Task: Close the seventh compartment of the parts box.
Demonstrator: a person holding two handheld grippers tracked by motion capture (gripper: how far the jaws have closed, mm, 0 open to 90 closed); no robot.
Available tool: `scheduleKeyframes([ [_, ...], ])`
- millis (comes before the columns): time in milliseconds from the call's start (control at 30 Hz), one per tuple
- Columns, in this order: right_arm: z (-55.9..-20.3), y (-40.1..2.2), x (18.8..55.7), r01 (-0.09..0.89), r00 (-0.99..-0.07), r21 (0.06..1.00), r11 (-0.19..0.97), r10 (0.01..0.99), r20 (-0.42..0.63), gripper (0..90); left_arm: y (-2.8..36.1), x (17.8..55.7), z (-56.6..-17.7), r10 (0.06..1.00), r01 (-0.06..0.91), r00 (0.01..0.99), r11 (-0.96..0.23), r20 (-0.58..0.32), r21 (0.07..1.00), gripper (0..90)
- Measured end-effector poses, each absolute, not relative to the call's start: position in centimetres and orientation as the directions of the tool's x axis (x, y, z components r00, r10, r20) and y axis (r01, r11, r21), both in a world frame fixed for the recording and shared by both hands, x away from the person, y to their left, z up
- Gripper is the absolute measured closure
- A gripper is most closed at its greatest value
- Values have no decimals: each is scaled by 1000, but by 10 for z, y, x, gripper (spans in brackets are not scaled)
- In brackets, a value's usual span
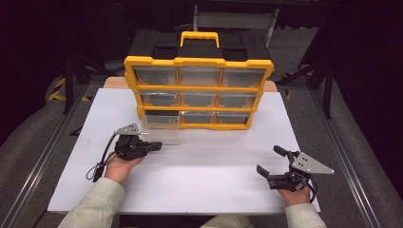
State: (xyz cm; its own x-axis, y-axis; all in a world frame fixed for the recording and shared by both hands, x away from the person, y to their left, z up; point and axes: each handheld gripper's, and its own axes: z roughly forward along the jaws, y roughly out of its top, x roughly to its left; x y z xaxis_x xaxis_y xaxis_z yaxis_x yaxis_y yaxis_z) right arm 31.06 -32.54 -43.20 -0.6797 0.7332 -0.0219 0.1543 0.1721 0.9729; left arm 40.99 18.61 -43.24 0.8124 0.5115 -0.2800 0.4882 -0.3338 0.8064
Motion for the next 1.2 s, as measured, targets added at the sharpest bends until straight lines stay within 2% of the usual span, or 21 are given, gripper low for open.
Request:
scheduleKeyframes([
  [367,-432,-325,311,154,-683,974,168,730,-18,28,183,420,-440,557,507,782,-307,-280,805,895],
  [1200,-433,-326,312,159,-690,974,161,724,-7,29,174,449,-447,596,511,752,-257,-281,820,895],
])
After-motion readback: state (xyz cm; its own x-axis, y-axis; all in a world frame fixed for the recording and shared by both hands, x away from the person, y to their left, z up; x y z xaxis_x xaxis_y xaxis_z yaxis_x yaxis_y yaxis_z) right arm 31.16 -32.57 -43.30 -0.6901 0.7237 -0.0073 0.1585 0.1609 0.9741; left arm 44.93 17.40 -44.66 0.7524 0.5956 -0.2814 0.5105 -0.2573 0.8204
